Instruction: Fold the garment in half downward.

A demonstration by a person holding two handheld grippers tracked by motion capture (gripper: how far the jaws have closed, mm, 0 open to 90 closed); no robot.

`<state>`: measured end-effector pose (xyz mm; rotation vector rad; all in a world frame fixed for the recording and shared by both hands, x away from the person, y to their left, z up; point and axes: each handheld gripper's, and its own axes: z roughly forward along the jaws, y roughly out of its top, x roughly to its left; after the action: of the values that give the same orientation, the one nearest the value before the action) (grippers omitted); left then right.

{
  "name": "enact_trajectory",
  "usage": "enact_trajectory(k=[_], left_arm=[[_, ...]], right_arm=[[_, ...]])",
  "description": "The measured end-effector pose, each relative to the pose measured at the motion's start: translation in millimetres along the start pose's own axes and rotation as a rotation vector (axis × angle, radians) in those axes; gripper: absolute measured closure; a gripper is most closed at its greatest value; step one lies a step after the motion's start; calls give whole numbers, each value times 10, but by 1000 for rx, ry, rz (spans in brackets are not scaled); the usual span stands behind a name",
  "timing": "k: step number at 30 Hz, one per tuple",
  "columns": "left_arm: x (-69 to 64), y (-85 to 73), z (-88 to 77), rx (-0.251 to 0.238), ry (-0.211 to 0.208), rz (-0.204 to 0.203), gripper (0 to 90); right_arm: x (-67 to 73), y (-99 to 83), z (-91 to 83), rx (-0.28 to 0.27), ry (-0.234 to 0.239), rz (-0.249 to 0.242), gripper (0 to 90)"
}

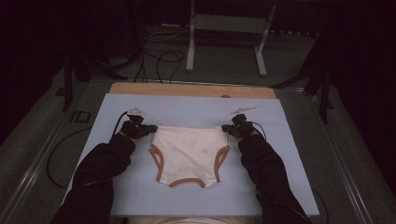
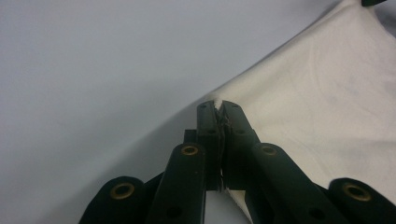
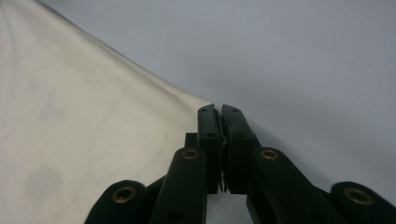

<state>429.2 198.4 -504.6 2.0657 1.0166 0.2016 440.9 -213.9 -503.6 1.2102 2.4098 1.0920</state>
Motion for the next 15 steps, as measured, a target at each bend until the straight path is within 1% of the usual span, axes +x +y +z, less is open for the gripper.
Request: enact_trajectory(k=[5, 8, 11, 13, 15], left_arm=[[27, 29, 31, -3, 5, 6, 881], [40, 55, 47, -4, 9, 6, 881], [49, 73, 68, -3, 14, 5, 880], [66, 75, 81, -7, 10, -6, 880], [73, 78, 94, -4, 13, -4, 880]], right_arm=[[-23, 21, 12, -4, -6, 10, 873], [-43, 33, 26, 0, -10, 7, 873], [-64, 53, 35, -6, -10, 12, 873], [-77, 68, 42, -8, -15, 8, 873], [-89, 76, 50, -7, -17, 16, 873]])
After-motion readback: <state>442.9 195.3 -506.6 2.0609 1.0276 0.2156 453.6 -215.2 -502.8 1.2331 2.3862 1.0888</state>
